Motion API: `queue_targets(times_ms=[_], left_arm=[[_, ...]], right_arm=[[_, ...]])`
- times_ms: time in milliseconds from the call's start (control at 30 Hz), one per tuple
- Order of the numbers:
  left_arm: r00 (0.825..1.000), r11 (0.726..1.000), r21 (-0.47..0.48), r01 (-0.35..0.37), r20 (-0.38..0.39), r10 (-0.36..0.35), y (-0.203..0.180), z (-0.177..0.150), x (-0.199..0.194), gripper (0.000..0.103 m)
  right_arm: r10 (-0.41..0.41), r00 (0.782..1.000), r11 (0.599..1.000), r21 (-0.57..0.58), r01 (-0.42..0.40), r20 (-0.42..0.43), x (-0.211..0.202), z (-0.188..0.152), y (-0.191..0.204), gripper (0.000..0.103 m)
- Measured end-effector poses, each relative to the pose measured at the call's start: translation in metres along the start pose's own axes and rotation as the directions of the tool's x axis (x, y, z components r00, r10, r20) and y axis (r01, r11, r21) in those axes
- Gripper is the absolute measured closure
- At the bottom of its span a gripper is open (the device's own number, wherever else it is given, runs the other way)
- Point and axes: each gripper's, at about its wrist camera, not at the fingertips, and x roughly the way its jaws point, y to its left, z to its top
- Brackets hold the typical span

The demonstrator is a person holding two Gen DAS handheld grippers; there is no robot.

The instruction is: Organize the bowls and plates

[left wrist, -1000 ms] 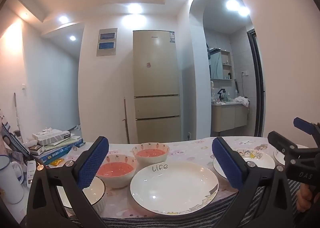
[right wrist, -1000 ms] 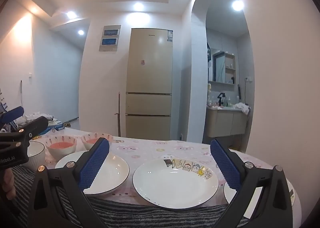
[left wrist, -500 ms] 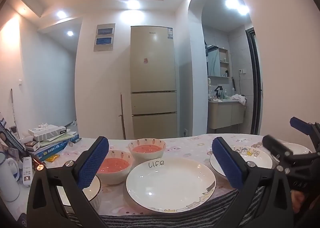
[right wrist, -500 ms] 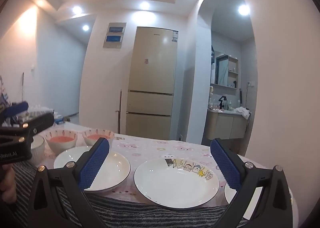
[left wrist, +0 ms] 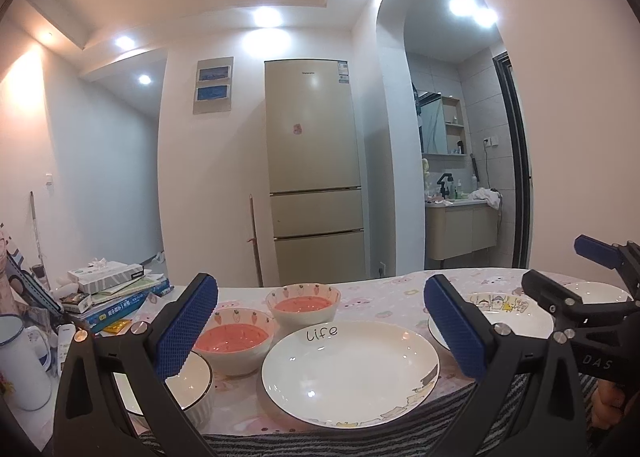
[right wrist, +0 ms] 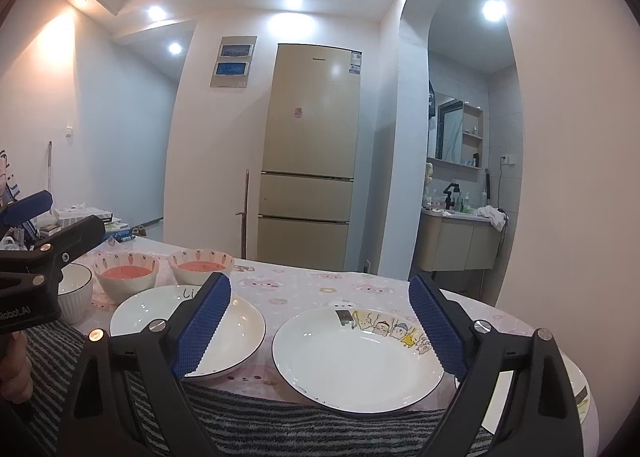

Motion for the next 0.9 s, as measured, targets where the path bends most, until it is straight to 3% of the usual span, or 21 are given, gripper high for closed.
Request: queue_targets(times_ms=[133, 300, 633, 900], left_arm=[[1.0, 1.0, -0.004, 0.007, 0.001, -0.007, 0.002, -0.001, 0.0, 0.0], [1.0, 1.0, -0.006, 0.002, -0.012, -0.002, 0.001, -0.001, 0.002, 0.0], [0.999, 1.0, 0.012, 0.018, -0.05, -0.017, -0.004, -0.001, 0.008, 0.0], [0.999, 1.0, -0.007, -0.001, -0.036, 0.0, -0.002, 0.003, 0.003, 0.0]], right_arm=[[-0.009, 1.0, 1.0, 0.015, 0.009, 0.011, -0.005, 0.002, -0.004, 0.01], [-0.021, 1.0, 0.999, 0.047, 0.02, 0.009, -0.004, 0.002, -0.006, 0.0], [-0.02, 1.0, 0.998, 0.065, 0.02, -0.003, -0.004, 0.001, -0.012, 0.0], [-0.017, 1.0, 0.997, 0.077, 0.018, -0.021, -0.002, 0.002, -0.015, 0.0]])
